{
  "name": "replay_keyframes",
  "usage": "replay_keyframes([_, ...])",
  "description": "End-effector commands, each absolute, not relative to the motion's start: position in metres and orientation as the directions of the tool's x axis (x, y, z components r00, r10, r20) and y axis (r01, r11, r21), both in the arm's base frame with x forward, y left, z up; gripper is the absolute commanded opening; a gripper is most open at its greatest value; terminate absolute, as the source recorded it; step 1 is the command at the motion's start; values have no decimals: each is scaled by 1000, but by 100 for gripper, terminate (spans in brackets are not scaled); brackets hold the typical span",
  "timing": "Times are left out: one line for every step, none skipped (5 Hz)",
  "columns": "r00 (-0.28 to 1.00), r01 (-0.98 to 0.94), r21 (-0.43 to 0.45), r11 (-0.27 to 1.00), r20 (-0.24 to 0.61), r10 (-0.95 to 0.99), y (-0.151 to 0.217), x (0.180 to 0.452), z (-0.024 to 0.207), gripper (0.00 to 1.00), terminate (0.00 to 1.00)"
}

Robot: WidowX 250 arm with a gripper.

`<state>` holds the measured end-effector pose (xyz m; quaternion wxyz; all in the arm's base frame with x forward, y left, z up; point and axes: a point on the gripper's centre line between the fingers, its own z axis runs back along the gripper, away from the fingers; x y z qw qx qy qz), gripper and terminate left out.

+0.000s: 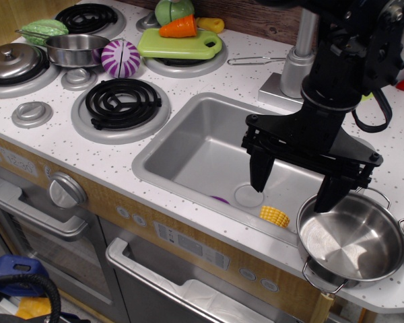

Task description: Put pan in sink

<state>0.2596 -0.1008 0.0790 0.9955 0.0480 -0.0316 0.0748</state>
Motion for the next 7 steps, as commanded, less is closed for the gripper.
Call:
replay_keyframes([987,-152,91,984,70,146,-101,260,79,100,0])
replay_keyframes([992,-71,128,989,111,57,-106,269,79,100,0])
replay_keyframes([992,-66,93,993,114,55,-107,277,76,100,0])
replay_keyframes([990,-22,77,997,141,11,-110,279,66,100,0])
replay_keyframes([992,32,23,999,124,-35,-112,284,60,100,0])
replay_keyframes([987,83,7,997,141,-83,-112,293,49,100,0])
replay_keyframes([981,115,14,993,154,-116,-108,303,40,100,0])
